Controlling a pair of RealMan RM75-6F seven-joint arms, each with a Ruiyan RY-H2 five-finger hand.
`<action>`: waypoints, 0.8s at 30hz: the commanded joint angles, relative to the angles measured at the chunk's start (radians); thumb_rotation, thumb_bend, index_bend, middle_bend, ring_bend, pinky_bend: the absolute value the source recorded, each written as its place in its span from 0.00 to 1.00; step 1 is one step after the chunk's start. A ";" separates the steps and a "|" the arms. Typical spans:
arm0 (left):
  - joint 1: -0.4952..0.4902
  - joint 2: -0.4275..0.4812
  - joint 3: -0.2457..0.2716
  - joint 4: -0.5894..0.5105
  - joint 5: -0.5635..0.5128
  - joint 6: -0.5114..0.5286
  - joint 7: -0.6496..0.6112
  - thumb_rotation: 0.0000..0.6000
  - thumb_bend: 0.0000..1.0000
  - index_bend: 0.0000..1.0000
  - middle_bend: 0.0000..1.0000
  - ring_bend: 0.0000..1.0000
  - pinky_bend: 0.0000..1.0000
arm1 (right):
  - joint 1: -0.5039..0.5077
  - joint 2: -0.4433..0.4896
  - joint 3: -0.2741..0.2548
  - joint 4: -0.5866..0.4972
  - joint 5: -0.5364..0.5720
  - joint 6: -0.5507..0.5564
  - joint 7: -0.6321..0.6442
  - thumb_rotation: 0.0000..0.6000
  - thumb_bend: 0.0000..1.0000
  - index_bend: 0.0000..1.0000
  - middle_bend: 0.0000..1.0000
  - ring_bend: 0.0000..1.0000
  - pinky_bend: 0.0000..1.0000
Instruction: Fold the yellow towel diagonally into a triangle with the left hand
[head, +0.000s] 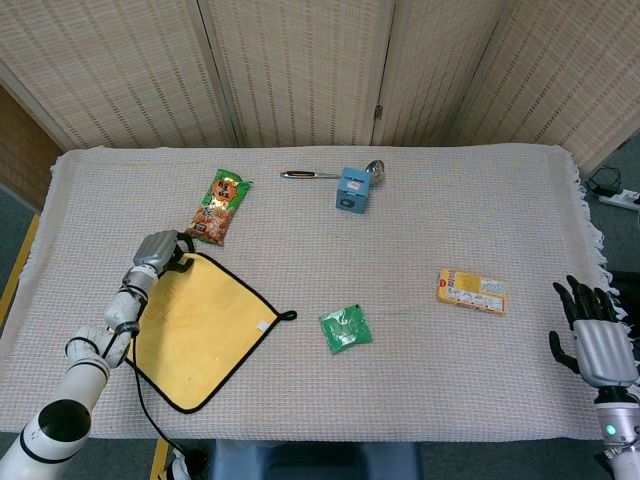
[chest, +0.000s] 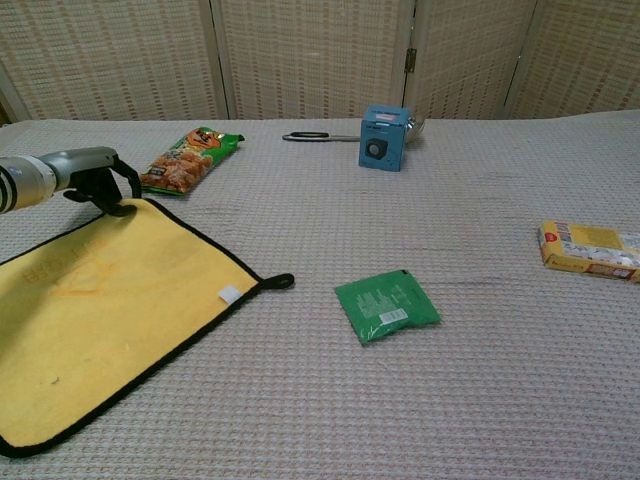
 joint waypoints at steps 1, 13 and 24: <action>0.014 0.009 0.004 -0.013 0.005 0.037 0.004 1.00 0.48 0.59 1.00 1.00 1.00 | 0.002 0.001 -0.002 -0.001 -0.003 -0.004 0.002 0.93 0.56 0.00 0.00 0.00 0.00; 0.219 0.098 0.019 -0.323 0.008 0.386 0.184 1.00 0.49 0.60 1.00 1.00 1.00 | -0.004 0.013 -0.025 -0.028 -0.061 0.022 0.019 0.93 0.56 0.00 0.00 0.00 0.00; 0.355 0.202 0.063 -0.718 -0.001 0.515 0.512 1.00 0.49 0.60 1.00 1.00 1.00 | -0.017 0.038 -0.046 -0.051 -0.111 0.057 0.053 0.93 0.56 0.00 0.00 0.00 0.00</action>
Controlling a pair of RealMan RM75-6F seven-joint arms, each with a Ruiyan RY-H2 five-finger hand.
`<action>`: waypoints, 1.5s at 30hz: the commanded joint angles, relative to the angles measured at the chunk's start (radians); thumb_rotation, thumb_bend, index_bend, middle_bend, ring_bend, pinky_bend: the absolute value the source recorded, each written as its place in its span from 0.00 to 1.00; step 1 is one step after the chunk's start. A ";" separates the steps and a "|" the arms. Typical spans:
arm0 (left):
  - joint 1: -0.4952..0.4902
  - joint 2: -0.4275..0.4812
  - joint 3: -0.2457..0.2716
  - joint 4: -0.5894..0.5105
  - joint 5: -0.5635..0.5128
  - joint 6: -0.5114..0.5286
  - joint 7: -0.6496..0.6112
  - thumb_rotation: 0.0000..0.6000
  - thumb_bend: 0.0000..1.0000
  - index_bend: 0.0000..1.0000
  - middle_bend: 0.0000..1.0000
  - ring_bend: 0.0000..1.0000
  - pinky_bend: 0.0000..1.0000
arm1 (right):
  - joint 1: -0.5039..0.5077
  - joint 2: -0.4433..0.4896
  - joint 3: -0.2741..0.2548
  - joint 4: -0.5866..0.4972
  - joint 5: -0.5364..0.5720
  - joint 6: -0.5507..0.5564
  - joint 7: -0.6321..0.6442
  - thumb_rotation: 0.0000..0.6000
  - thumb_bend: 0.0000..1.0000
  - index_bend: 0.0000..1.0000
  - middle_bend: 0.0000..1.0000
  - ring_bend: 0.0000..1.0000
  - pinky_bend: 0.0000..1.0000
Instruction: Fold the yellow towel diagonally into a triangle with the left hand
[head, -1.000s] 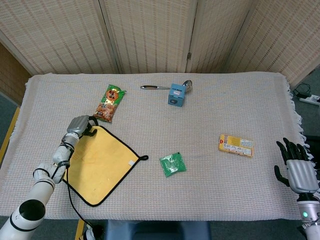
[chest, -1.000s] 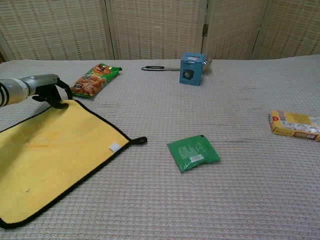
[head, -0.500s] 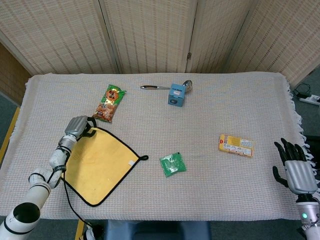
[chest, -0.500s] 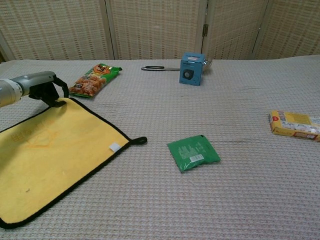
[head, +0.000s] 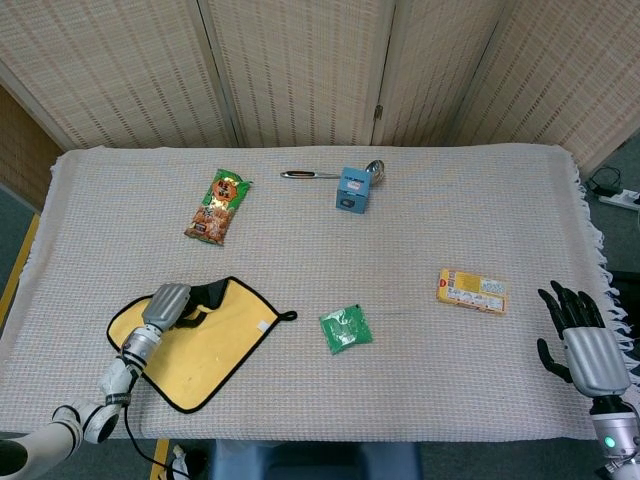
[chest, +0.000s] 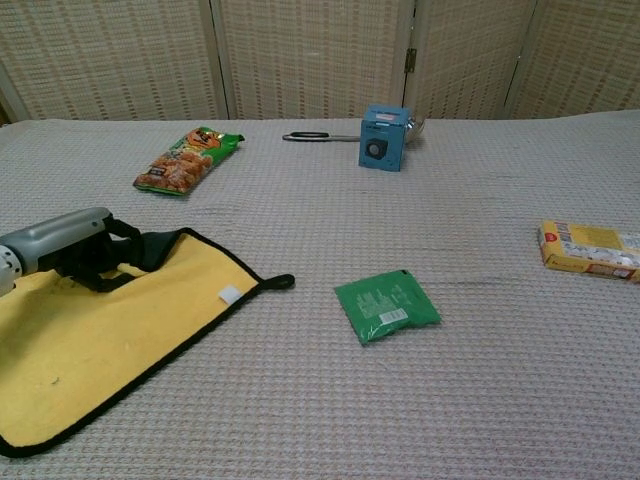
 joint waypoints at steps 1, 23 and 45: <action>0.059 0.056 0.018 -0.126 -0.006 0.063 0.116 1.00 0.49 0.60 1.00 1.00 1.00 | -0.004 0.005 -0.005 -0.004 -0.008 0.006 0.006 0.93 0.56 0.00 0.00 0.00 0.00; 0.194 0.196 0.047 -0.434 0.014 0.247 0.349 1.00 0.50 0.60 1.00 1.00 1.00 | -0.016 0.017 -0.025 -0.029 -0.064 0.045 0.010 0.93 0.56 0.00 0.00 0.00 0.00; 0.340 0.193 0.143 -0.520 0.110 0.383 0.482 1.00 0.50 0.60 1.00 1.00 1.00 | -0.034 0.031 -0.057 -0.053 -0.152 0.103 0.014 0.93 0.56 0.00 0.00 0.00 0.00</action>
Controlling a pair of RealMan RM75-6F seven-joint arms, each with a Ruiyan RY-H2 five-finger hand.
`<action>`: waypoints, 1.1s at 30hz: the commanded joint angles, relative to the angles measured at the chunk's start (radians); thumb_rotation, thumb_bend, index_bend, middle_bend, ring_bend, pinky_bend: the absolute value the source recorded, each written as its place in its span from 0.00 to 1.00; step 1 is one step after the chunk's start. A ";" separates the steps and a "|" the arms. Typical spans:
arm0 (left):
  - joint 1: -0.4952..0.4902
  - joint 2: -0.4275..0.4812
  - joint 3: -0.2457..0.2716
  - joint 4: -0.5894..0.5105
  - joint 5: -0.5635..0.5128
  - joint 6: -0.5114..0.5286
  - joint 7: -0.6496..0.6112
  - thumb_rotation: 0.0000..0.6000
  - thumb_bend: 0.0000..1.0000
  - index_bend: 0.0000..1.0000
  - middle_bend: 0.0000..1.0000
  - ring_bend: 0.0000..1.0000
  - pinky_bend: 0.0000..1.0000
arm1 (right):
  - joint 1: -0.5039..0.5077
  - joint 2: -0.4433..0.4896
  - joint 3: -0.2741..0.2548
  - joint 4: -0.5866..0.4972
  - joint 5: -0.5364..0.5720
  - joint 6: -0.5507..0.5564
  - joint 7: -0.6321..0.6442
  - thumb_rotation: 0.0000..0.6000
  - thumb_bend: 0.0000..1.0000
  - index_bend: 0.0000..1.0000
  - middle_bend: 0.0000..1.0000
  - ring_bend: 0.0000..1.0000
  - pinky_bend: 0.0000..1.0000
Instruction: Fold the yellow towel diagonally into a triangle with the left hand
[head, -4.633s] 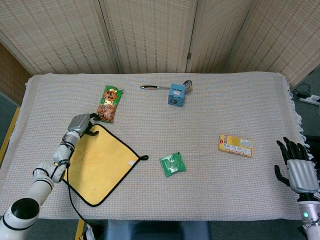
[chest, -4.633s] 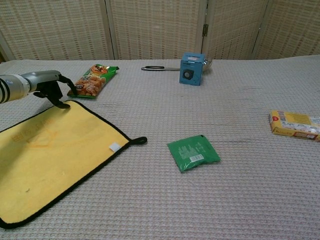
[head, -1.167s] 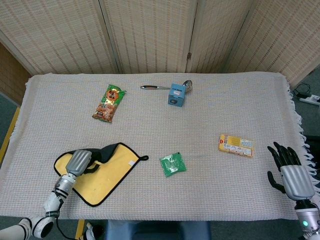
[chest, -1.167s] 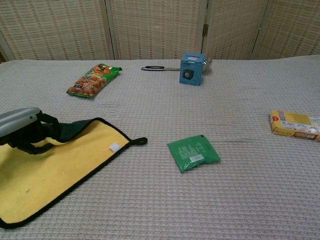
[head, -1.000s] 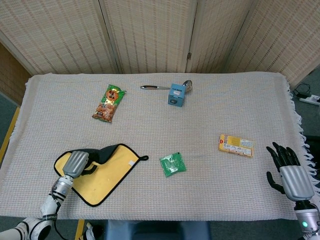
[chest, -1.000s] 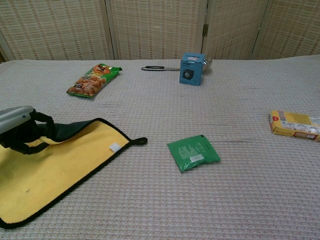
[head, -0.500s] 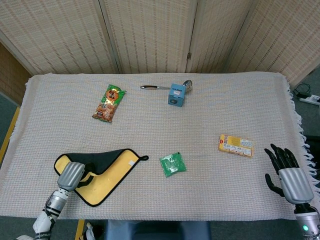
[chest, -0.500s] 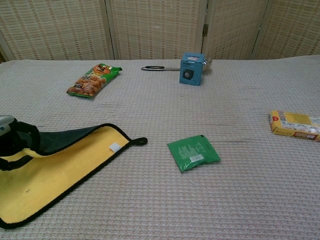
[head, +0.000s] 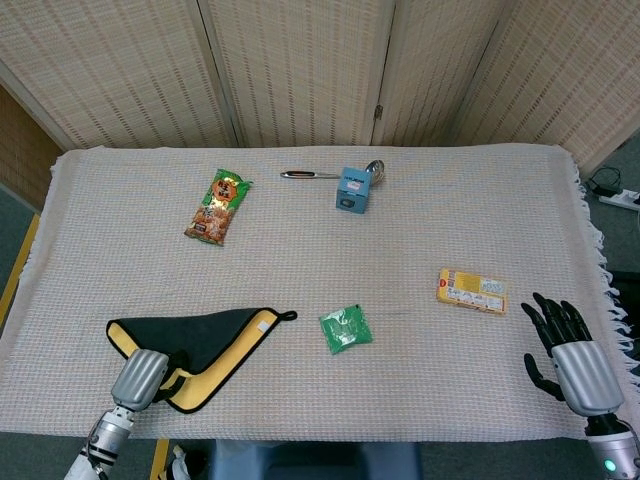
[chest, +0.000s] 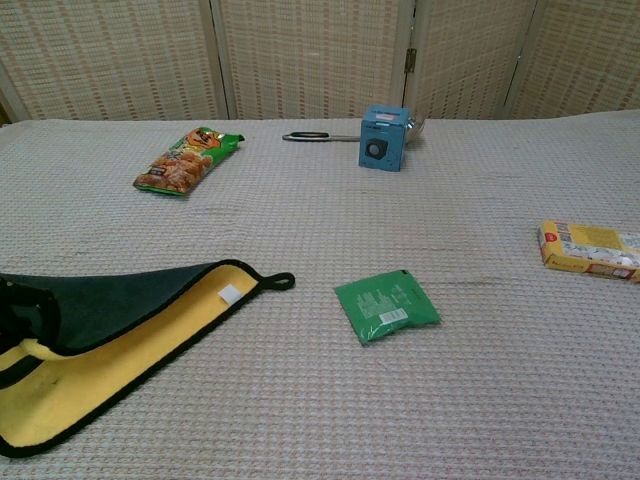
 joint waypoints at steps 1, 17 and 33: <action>0.012 0.002 0.010 -0.003 0.012 0.010 0.012 1.00 0.50 0.61 1.00 1.00 1.00 | -0.003 0.001 -0.003 -0.001 -0.007 0.006 -0.001 0.93 0.56 0.00 0.00 0.00 0.00; 0.077 -0.006 0.041 0.016 0.055 0.045 0.015 1.00 0.50 0.61 1.00 1.00 1.00 | -0.007 -0.003 -0.019 -0.017 -0.059 0.029 -0.024 0.93 0.56 0.00 0.00 0.00 0.00; 0.107 -0.029 0.052 0.050 0.086 0.051 -0.002 1.00 0.50 0.62 1.00 1.00 1.00 | -0.006 -0.003 -0.021 -0.017 -0.066 0.030 -0.023 0.93 0.56 0.00 0.00 0.00 0.00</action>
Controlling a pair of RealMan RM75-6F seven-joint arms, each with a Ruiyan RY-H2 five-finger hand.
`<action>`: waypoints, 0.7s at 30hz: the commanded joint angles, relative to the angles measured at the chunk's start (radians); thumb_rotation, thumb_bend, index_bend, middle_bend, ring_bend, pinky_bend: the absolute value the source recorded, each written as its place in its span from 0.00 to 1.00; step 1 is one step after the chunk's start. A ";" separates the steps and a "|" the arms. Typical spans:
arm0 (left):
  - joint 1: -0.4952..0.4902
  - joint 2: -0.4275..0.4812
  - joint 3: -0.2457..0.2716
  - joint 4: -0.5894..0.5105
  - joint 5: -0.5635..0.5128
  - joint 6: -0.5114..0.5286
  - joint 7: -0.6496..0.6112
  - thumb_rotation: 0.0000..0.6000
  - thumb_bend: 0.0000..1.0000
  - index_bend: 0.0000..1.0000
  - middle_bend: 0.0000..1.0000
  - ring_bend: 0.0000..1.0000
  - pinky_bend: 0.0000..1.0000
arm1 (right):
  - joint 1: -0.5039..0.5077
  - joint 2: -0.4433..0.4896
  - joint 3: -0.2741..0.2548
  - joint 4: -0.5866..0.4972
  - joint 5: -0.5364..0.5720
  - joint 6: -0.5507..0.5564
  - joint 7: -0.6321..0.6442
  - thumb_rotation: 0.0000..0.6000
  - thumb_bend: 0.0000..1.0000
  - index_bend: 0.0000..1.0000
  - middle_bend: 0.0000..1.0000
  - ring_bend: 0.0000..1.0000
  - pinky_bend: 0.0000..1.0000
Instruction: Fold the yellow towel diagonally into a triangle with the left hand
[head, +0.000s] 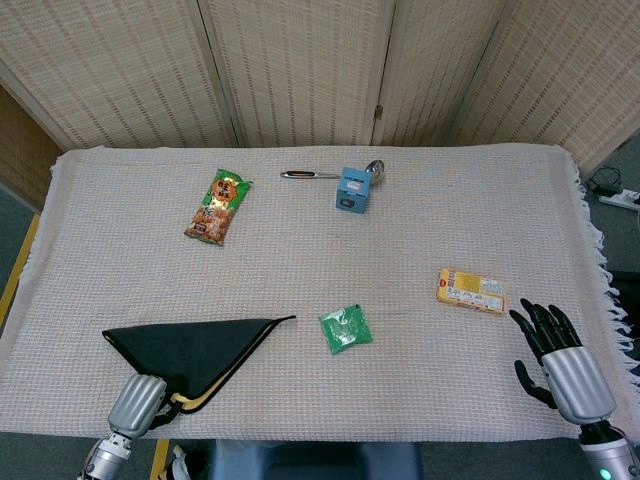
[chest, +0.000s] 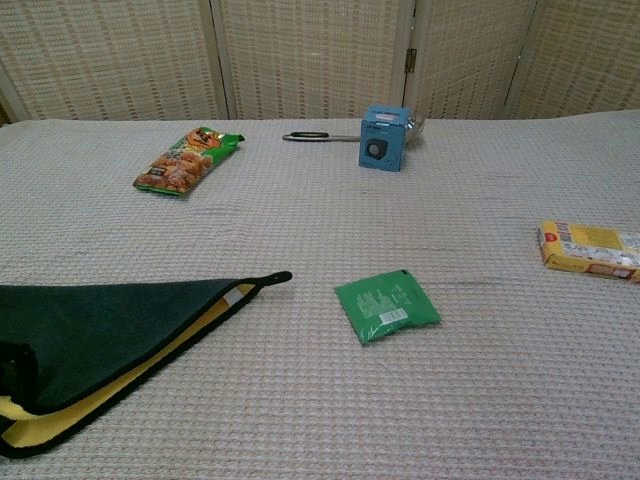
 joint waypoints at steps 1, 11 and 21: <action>0.007 -0.001 0.003 0.001 0.006 0.005 0.000 1.00 0.50 0.62 1.00 1.00 1.00 | 0.000 -0.001 0.000 0.000 -0.001 0.000 -0.001 0.93 0.56 0.00 0.00 0.00 0.00; 0.005 -0.005 -0.003 0.014 0.006 -0.020 -0.009 1.00 0.48 0.42 1.00 1.00 1.00 | -0.003 0.000 0.000 -0.002 -0.004 0.007 -0.002 0.93 0.56 0.00 0.00 0.00 0.00; 0.002 0.032 -0.004 -0.044 0.028 -0.012 0.024 1.00 0.36 0.25 1.00 1.00 1.00 | -0.003 0.001 0.002 -0.003 -0.001 0.008 0.000 0.93 0.56 0.00 0.00 0.00 0.00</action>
